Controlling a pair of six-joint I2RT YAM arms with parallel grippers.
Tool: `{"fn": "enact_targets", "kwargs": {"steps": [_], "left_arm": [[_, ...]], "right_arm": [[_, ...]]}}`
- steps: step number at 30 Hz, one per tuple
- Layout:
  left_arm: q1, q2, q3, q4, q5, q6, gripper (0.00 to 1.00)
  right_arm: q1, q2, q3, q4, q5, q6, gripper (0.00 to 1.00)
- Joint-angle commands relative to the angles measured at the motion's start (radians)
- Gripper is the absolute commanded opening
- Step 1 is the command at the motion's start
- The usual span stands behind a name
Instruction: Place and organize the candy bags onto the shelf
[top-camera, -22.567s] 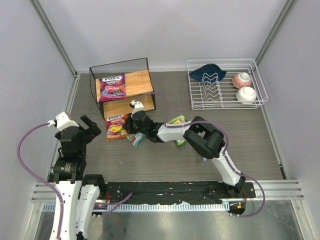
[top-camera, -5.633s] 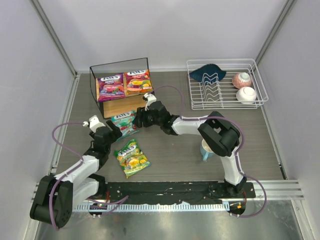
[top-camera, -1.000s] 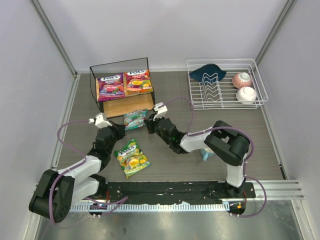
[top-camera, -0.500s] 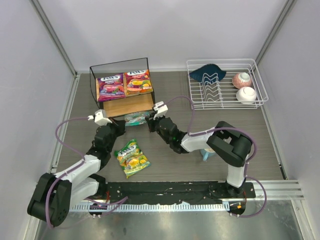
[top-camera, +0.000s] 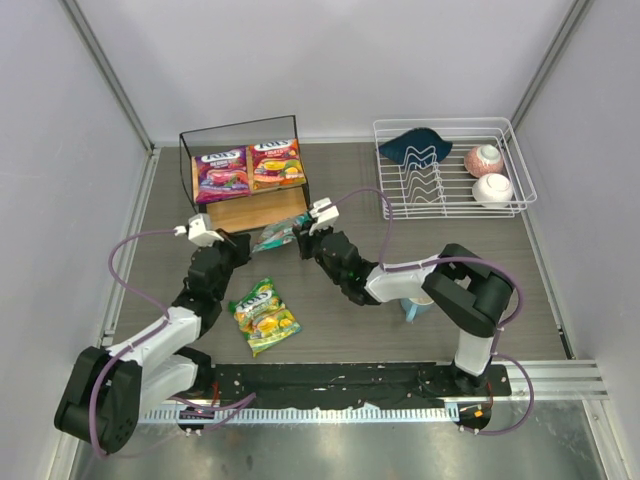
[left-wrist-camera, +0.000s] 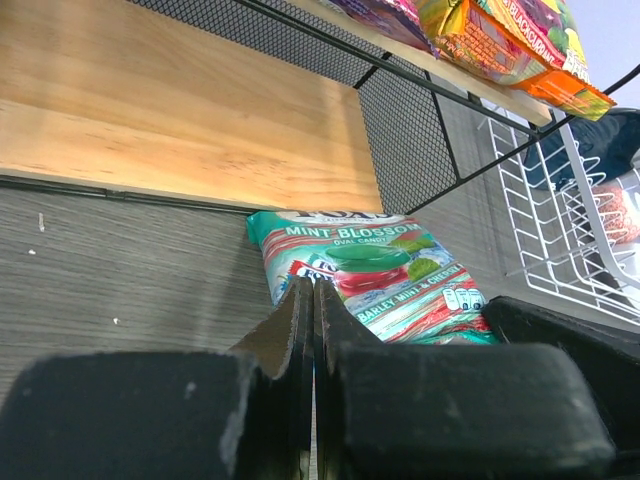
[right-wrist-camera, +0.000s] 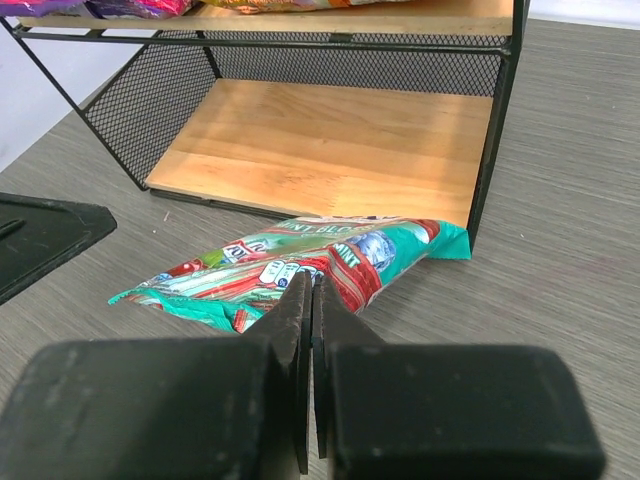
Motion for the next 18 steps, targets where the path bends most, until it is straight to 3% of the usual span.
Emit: {"fn": "enact_targets", "kwargs": {"steps": [1, 3, 4, 10, 12, 13, 16, 18], "left_arm": [[-0.005, -0.020, 0.002, 0.034, -0.010, 0.005, 0.00], [-0.005, -0.008, -0.024, 0.034, 0.004, -0.005, 0.10], [-0.004, -0.004, -0.035, 0.036, 0.019, -0.013, 0.24], [-0.005, 0.024, -0.101, 0.059, 0.064, -0.067, 0.56], [-0.005, 0.027, -0.110, 0.057, 0.070, -0.071, 0.67], [-0.005, 0.033, -0.118, 0.057, 0.070, -0.074, 0.78], [-0.005, 0.039, -0.123, 0.056, 0.090, -0.073, 0.91], [-0.005, 0.042, -0.129, 0.069, 0.123, -0.070, 0.92]], "right_arm": [[0.000, -0.057, -0.003, 0.047, 0.000, 0.023, 0.01], [0.000, -0.055, -0.057, 0.069, -0.007, 0.047, 0.01], [0.002, -0.051, -0.077, 0.078, -0.012, 0.064, 0.01], [0.009, -0.026, -0.201, 0.112, -0.035, 0.158, 0.01], [0.009, -0.014, -0.222, 0.128, -0.038, 0.190, 0.16], [0.008, -0.009, -0.235, 0.132, -0.036, 0.201, 0.21], [0.009, 0.003, -0.246, 0.145, -0.030, 0.222, 0.37], [0.008, 0.010, -0.241, 0.145, -0.039, 0.234, 0.43]]}}
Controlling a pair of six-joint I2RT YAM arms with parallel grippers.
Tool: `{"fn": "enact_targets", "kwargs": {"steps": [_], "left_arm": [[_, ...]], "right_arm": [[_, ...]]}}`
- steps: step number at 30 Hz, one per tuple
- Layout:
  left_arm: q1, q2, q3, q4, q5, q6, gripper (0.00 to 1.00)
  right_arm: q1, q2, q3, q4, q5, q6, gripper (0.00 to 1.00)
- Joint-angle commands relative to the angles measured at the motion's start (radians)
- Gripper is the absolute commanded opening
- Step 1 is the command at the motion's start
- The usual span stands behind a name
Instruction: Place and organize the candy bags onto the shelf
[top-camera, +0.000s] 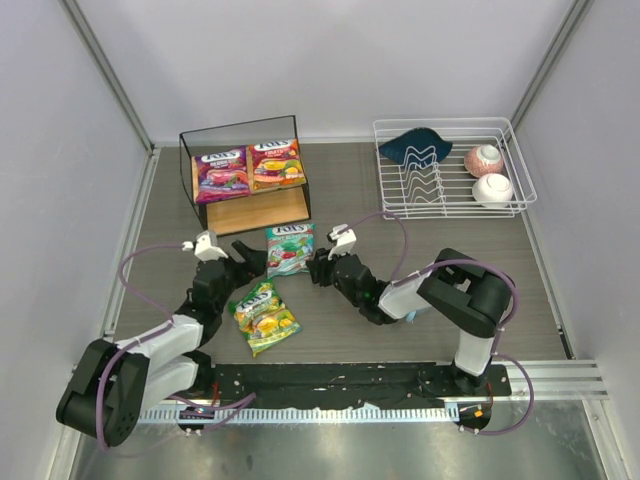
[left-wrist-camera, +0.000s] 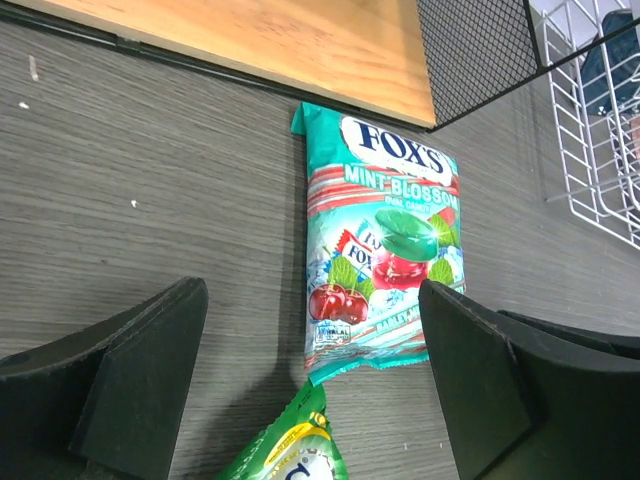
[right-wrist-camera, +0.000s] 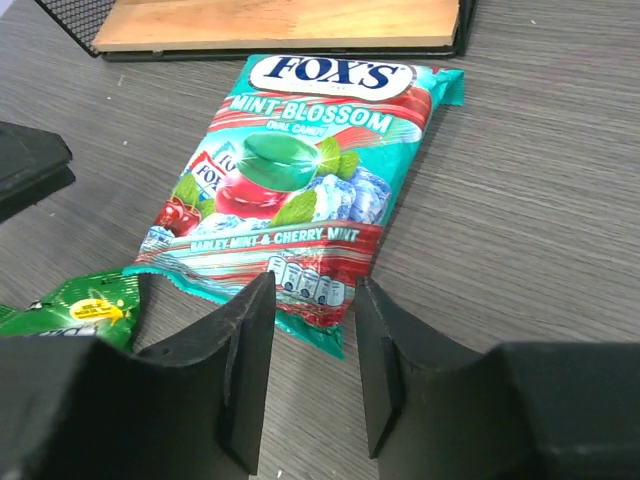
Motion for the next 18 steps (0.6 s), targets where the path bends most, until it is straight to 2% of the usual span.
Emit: {"fn": "enact_targets", "kwargs": {"steps": [1, 5, 6, 7, 10, 18], "left_arm": [[-0.004, 0.007, -0.010, 0.064, 0.062, 0.000, 0.92], [-0.006, 0.026, -0.008, 0.056, 0.094, 0.013, 0.89], [-0.006, 0.043, -0.001, 0.050, 0.097, 0.014, 0.86], [-0.006, 0.056, 0.006, 0.047, 0.111, 0.016, 0.78], [-0.006, 0.106, 0.039, 0.029, 0.117, 0.016, 0.71], [-0.006, 0.218, 0.116, 0.012, 0.134, 0.017, 0.70]], "right_arm": [[0.006, 0.016, 0.008, 0.092, -0.004, 0.058, 0.44], [0.006, 0.024, 0.018, 0.089, -0.017, 0.075, 0.47], [0.006, 0.025, 0.025, 0.068, -0.020, 0.075, 0.47], [0.006, 0.030, 0.043, 0.056, -0.024, 0.075, 0.47], [0.006, 0.036, 0.072, 0.007, -0.018, 0.078, 0.48], [0.005, 0.030, 0.135, -0.142, 0.058, 0.118, 0.49]]}}
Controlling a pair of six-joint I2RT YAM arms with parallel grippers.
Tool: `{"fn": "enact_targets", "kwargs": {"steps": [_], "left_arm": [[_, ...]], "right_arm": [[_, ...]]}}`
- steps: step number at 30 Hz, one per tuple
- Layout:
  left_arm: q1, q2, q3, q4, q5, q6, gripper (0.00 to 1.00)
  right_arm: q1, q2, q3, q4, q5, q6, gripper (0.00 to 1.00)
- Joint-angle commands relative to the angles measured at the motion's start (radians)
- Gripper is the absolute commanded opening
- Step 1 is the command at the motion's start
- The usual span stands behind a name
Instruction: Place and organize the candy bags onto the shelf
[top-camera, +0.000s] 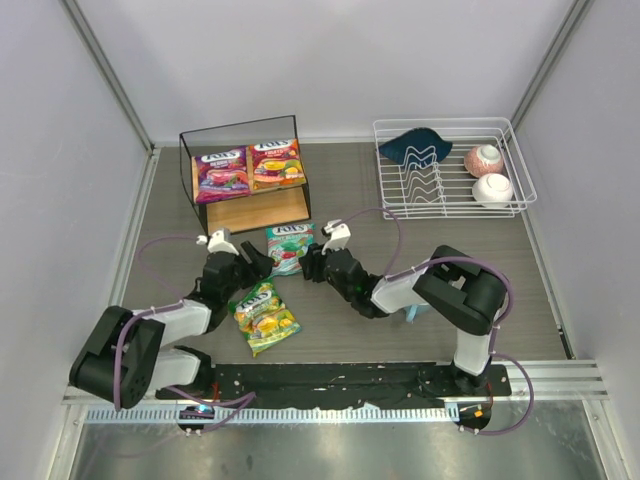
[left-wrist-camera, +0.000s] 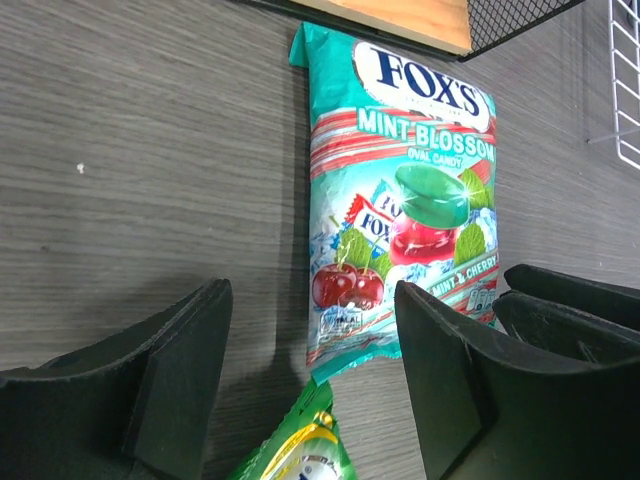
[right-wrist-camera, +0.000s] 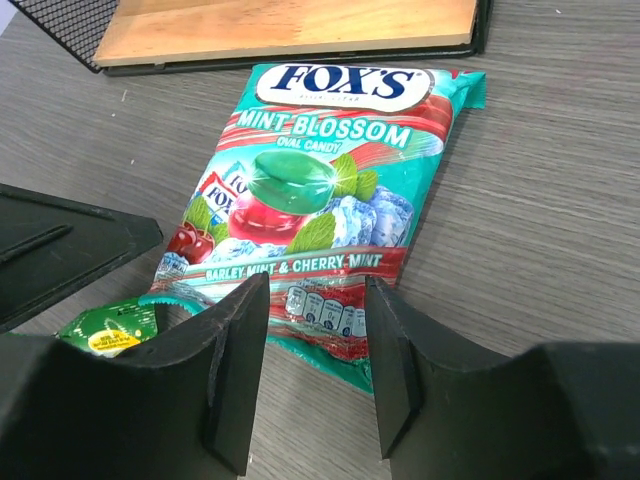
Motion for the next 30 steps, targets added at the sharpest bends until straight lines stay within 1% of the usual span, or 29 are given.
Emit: {"fn": "enact_targets", "kwargs": {"steps": [1, 7, 14, 20, 23, 24, 26, 27, 29, 30], "left_arm": [[-0.005, 0.036, 0.057, 0.023, 0.020, 0.019, 0.70], [-0.009, 0.084, 0.074, 0.021, 0.023, 0.030, 0.66], [-0.017, 0.141, 0.096, 0.014, 0.026, 0.038, 0.62], [-0.026, 0.179, 0.113, 0.015, 0.029, 0.049, 0.56], [-0.031, 0.203, 0.120, 0.017, 0.035, 0.052, 0.50], [-0.031, 0.211, 0.120, 0.017, 0.036, 0.053, 0.44], [-0.032, 0.228, 0.120, 0.027, 0.038, 0.055, 0.36], [-0.035, 0.231, 0.120, 0.030, 0.038, 0.053, 0.28], [-0.035, 0.239, 0.119, 0.038, 0.038, 0.053, 0.21], [-0.037, 0.240, 0.119, 0.040, 0.038, 0.053, 0.12]], "right_arm": [[0.004, -0.003, 0.068, -0.080, 0.068, 0.044, 0.49], [0.006, 0.017, 0.086, -0.126, 0.102, 0.096, 0.49], [0.004, 0.052, 0.126, -0.170, 0.093, 0.116, 0.46], [0.004, 0.083, 0.148, -0.181, 0.077, 0.125, 0.41], [0.004, 0.091, 0.152, -0.187, 0.077, 0.127, 0.40], [0.004, 0.092, 0.154, -0.187, 0.077, 0.130, 0.38], [0.004, 0.092, 0.155, -0.192, 0.079, 0.131, 0.35], [0.004, 0.094, 0.155, -0.193, 0.080, 0.130, 0.32], [0.003, 0.094, 0.154, -0.193, 0.080, 0.131, 0.25], [0.003, 0.094, 0.154, -0.195, 0.080, 0.128, 0.22]]}}
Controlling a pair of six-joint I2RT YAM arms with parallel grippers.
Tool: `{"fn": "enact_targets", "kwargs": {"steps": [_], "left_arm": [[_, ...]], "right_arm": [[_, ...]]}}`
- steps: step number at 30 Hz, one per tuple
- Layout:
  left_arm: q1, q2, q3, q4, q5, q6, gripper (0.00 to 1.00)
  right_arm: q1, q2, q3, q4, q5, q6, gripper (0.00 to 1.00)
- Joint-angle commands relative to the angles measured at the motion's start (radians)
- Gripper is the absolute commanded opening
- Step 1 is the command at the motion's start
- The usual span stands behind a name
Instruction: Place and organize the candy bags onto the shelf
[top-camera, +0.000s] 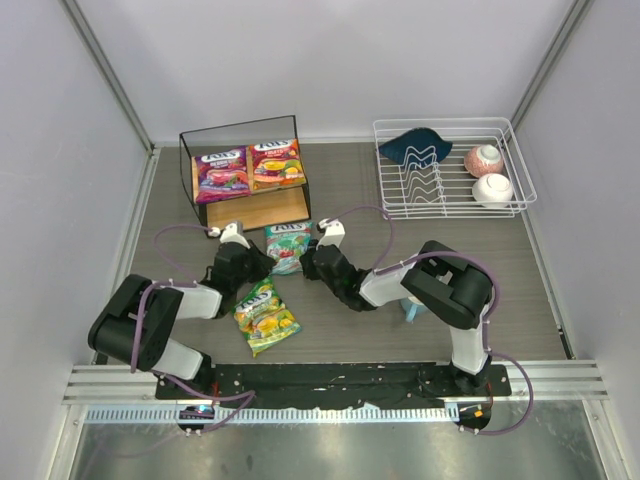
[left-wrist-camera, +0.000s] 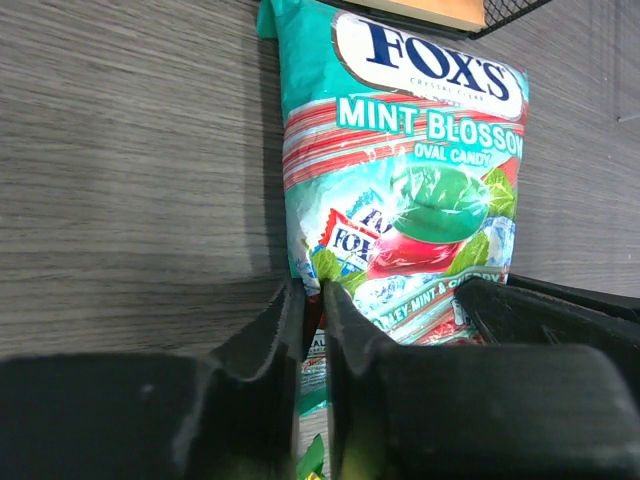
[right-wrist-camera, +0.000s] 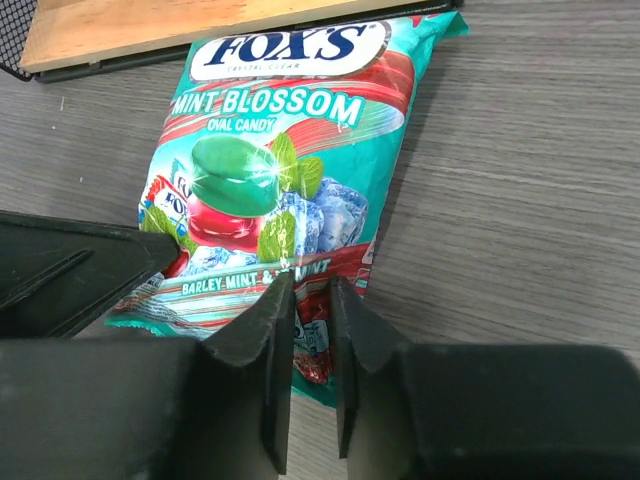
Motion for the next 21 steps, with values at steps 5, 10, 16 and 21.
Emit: {"fn": "enact_targets", "kwargs": {"steps": [5, 10, 16, 21], "left_arm": [[-0.018, 0.024, 0.003, 0.014, 0.041, 0.036, 0.00], [-0.039, -0.028, -0.011, 0.030, 0.022, 0.064, 0.00], [-0.057, -0.159, -0.051, 0.030, -0.025, 0.093, 0.00], [-0.068, -0.258, -0.082, 0.025, -0.074, 0.110, 0.00]], "right_arm": [[0.003, 0.006, 0.019, -0.002, 0.011, -0.011, 0.01], [0.003, -0.028, -0.008, 0.052, 0.009, -0.045, 0.01], [0.004, -0.086, -0.036, 0.098, 0.017, -0.092, 0.01], [0.004, -0.100, -0.035, 0.124, 0.017, -0.131, 0.01]]}}
